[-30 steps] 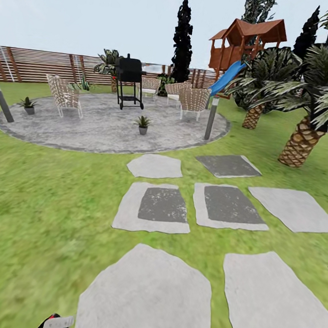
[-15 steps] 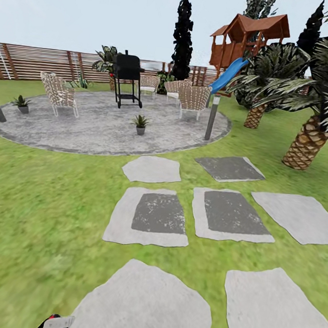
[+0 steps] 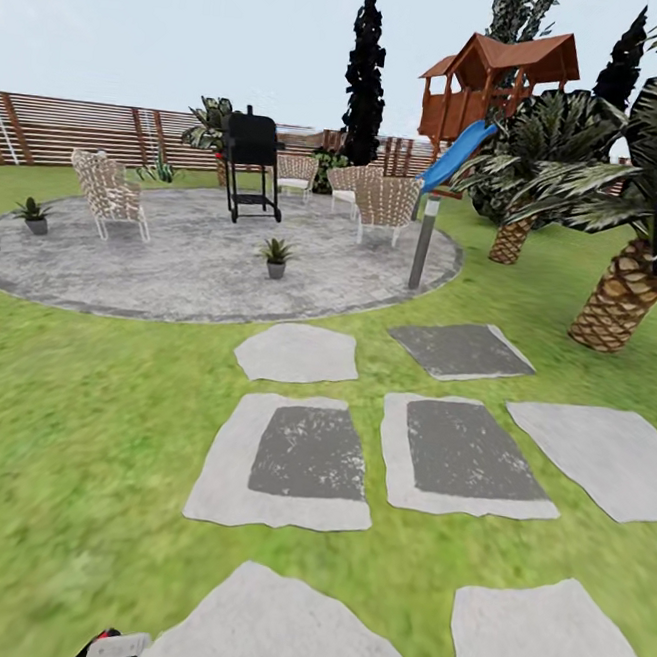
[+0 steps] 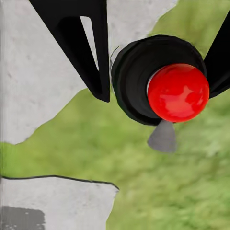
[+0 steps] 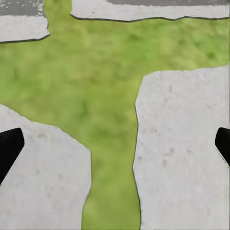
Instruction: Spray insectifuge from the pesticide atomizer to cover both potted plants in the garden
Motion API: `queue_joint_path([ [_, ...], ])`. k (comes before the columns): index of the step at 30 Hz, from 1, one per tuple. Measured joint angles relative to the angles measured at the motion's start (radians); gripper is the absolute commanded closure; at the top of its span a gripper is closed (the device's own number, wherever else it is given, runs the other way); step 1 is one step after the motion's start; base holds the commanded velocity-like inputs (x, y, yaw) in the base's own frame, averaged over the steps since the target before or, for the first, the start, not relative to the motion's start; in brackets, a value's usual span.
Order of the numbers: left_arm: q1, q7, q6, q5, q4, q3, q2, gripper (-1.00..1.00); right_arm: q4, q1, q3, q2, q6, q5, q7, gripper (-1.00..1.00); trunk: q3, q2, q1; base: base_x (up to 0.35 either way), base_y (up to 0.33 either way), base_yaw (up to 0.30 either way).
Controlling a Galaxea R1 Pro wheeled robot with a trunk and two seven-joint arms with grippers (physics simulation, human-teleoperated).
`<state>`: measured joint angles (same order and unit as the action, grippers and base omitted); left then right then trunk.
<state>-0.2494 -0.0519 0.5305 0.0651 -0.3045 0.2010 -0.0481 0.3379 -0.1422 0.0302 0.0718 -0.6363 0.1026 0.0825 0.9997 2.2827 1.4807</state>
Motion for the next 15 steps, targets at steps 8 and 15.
queue_joint_path([
  [8,0.000,-0.001,0.000,0.000,0.000,0.000,0.000,1.00,-0.001,0.000,0.000,0.000,0.000,0.000,0.000,-1.00,0.000,0.000,0.000,0.338,-0.080,0.000],
  [15,0.000,-0.001,0.000,0.000,0.000,0.000,0.000,1.00,0.000,0.000,0.000,0.000,0.000,0.000,0.000,-1.00,0.000,0.000,0.000,0.338,-0.080,0.000],
])
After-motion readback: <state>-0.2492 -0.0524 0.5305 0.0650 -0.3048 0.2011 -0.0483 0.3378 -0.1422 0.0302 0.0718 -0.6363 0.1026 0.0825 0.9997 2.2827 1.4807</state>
